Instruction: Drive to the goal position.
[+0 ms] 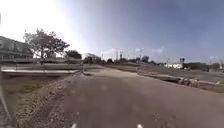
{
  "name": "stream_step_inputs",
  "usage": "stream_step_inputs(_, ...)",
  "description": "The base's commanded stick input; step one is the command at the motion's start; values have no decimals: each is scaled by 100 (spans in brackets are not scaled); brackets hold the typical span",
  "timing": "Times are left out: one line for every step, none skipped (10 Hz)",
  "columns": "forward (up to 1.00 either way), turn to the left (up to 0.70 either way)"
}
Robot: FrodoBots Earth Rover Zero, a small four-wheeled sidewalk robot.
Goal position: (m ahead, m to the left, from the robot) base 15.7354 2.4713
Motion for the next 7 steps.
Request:
stream_step_inputs(70,0)
stream_step_inputs(70,0)
stream_step_inputs(70,0)
stream_step_inputs(70,0)
stream_step_inputs(70,0)
stream_step_inputs(70,0)
stream_step_inputs(70,0)
